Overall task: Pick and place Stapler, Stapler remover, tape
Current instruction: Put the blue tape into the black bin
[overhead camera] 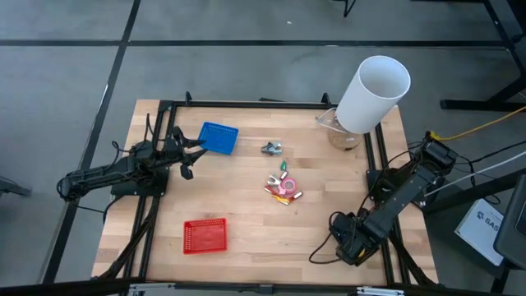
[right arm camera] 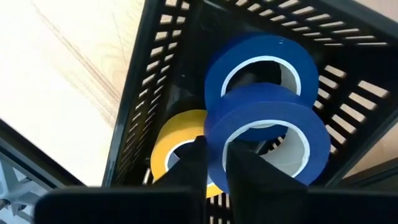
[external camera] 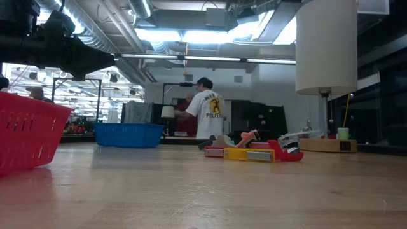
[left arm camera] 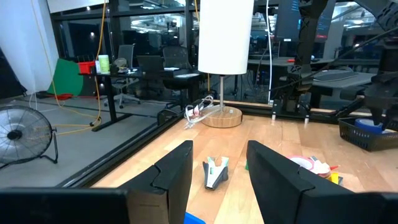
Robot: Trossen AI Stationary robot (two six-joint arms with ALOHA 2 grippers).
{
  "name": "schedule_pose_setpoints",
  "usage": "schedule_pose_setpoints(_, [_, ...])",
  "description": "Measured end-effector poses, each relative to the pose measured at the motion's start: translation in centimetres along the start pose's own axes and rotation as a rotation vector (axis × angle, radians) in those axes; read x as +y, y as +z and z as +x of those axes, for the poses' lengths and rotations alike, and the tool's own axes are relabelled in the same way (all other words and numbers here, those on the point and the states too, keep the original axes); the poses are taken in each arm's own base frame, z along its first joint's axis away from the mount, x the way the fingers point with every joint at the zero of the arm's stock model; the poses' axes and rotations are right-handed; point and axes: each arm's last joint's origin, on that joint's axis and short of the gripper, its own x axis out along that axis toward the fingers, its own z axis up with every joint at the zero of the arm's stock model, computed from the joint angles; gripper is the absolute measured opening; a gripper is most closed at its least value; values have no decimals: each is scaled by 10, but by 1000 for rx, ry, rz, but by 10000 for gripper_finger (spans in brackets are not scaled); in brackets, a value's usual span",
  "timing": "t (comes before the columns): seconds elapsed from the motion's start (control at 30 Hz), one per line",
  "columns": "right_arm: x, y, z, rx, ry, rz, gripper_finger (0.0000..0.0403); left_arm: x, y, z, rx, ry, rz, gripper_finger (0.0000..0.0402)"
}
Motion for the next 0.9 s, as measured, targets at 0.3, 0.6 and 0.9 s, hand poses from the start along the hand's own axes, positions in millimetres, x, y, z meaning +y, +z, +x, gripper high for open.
schedule_pose_setpoints(0.3, [1, 3, -5, 2, 4, 4, 44, 0, 0, 0, 0, 0, 0, 148])
schedule_pose_setpoints(0.6, [4, 3, -24, -41, -34, -40, 39, 0, 0, 0, 0, 0, 0, 148])
schedule_pose_setpoints(0.9, [3, 12, -24, -92, -47, -110, 40, 0, 0, 0, 0, 0, 0, 148])
